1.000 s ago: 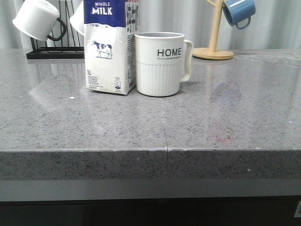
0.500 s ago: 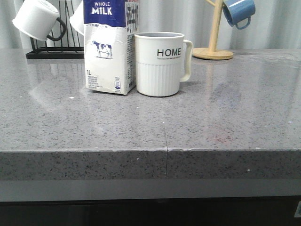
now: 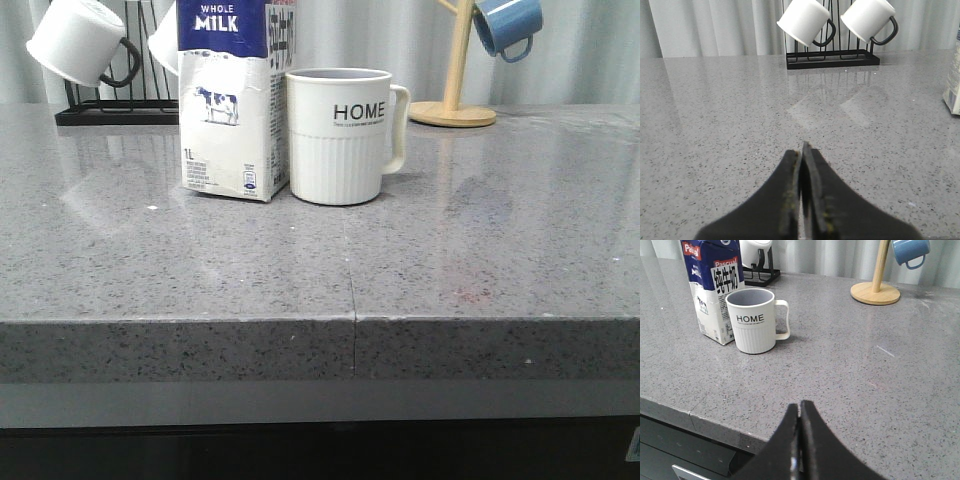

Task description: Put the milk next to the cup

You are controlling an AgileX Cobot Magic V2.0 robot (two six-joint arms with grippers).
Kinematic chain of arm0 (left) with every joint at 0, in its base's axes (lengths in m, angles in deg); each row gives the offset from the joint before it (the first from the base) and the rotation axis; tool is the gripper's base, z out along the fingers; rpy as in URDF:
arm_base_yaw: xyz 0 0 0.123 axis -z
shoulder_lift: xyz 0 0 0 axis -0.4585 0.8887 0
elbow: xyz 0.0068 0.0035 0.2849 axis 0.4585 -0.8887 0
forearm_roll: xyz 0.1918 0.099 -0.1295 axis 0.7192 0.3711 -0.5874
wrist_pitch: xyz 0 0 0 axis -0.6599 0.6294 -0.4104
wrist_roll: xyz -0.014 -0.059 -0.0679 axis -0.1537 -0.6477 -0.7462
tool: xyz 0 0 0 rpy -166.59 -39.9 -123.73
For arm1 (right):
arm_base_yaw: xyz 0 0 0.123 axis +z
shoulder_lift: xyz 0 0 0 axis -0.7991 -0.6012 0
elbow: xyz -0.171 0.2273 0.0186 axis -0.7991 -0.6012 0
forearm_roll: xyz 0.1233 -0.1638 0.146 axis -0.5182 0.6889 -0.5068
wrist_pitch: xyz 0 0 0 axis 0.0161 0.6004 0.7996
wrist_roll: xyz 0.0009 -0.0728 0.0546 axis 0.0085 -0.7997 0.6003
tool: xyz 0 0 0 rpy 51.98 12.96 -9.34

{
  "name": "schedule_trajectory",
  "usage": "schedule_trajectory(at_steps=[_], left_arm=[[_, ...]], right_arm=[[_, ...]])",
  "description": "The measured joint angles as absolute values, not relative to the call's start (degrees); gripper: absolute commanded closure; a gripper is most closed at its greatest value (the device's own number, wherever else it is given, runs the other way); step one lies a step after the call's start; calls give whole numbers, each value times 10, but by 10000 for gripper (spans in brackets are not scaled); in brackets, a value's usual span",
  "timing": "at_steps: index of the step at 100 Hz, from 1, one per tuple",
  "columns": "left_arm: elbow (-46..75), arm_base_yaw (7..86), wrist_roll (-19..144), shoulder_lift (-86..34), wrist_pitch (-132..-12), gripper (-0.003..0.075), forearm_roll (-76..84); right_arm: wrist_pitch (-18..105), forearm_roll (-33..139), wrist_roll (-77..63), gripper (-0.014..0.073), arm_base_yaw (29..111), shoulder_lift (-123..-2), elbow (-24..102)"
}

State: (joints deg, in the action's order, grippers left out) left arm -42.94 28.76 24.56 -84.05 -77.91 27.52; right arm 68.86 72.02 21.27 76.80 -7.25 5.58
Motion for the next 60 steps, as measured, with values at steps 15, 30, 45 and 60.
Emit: schedule_trajectory(at_steps=[15, 30, 45, 60], left_arm=[[-429, 288, 245, -841, -779, 741, 275], [-429, 288, 245, -841, -779, 741, 275], [-429, 288, 245, -841, -779, 741, 275], [-429, 288, 245, -841, -779, 741, 275]], right_arm=[[689, 720, 213, 668, 768, -73, 56], [689, 720, 213, 668, 768, -73, 56], [689, 720, 213, 668, 768, -73, 56], [673, 720, 213, 668, 748, -73, 48]])
